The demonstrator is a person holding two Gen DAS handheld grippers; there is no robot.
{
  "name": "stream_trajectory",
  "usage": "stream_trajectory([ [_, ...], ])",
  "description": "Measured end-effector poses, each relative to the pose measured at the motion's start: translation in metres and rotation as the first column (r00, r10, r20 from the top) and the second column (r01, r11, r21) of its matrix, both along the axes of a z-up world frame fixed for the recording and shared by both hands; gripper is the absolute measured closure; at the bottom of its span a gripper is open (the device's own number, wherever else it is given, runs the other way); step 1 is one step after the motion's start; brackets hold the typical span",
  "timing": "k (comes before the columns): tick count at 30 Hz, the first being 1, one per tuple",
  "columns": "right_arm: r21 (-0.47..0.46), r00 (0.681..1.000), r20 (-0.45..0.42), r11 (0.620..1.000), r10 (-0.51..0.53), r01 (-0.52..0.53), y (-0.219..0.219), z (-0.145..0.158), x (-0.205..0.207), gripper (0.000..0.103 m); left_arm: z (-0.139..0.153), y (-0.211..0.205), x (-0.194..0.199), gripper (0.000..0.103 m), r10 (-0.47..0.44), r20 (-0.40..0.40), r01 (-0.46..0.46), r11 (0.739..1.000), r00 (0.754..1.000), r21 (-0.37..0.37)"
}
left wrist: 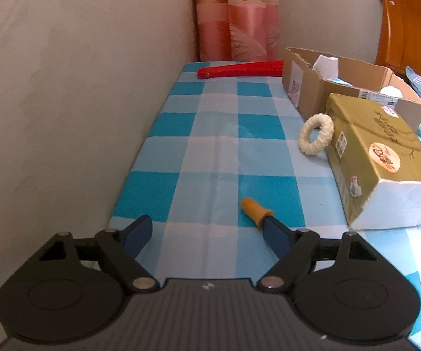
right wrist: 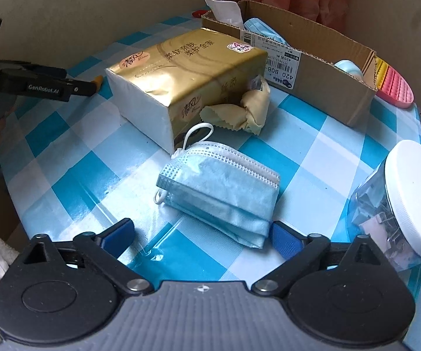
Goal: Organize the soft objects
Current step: 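Close the left tool on the orange object while the right grips the blue face mask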
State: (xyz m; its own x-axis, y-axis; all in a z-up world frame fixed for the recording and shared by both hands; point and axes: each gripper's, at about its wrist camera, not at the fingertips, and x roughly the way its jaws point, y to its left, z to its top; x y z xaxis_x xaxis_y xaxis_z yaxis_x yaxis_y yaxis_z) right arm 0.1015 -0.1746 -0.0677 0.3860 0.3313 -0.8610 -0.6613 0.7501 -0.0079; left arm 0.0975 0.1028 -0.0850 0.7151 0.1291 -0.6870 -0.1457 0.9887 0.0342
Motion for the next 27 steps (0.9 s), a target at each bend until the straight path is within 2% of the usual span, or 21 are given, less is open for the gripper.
stream_trajectory([
  [5, -0.003, 1.0, 0.011, 1.0, -0.004, 0.004, 0.001, -0.001, -0.002, 0.0, 0.001, -0.004, 0.006, 0.031, -0.035, 0.011, 0.035, 0.999, 0.999, -0.008],
  [7, -0.001, 1.0, 0.014, 1.0, -0.005, 0.005, 0.001, -0.001, -0.002, 0.0, 0.001, -0.006, 0.009, 0.04, -0.054, 0.018, 0.055, 0.998, 0.998, -0.022],
  [13, 0.006, 1.0, 0.023, 1.0, -0.009, 0.009, -0.001, -0.001, -0.004, 0.0, 0.002, -0.011, 0.015, 0.054, -0.115, 0.035, 0.116, 0.993, 0.993, -0.035],
  [20, 0.017, 0.999, 0.033, 1.0, -0.021, 0.021, -0.002, -0.001, -0.006, 0.0, 0.004, -0.013, 0.024, 0.061, -0.162, 0.041, 0.164, 0.986, 0.986, -0.04],
  [23, 0.02, 0.999, 0.036, 1.0, -0.023, 0.022, -0.003, -0.001, -0.007, 0.0, 0.005, -0.013, 0.026, 0.068, -0.174, 0.046, 0.176, 0.982, 0.984, -0.061],
  [24, 0.02, 0.999, 0.037, 1.0, -0.024, 0.023, -0.003, -0.001, -0.007, 0.0, 0.005, -0.013, 0.027, 0.073, -0.178, 0.041, 0.18, 0.981, 0.983, -0.069],
  [27, 0.022, 0.999, 0.039, 0.999, -0.025, 0.024, -0.003, 0.0, -0.008, 0.0, 0.004, -0.016, 0.026, 0.078, -0.184, 0.04, 0.186, 0.981, 0.982, -0.06],
])
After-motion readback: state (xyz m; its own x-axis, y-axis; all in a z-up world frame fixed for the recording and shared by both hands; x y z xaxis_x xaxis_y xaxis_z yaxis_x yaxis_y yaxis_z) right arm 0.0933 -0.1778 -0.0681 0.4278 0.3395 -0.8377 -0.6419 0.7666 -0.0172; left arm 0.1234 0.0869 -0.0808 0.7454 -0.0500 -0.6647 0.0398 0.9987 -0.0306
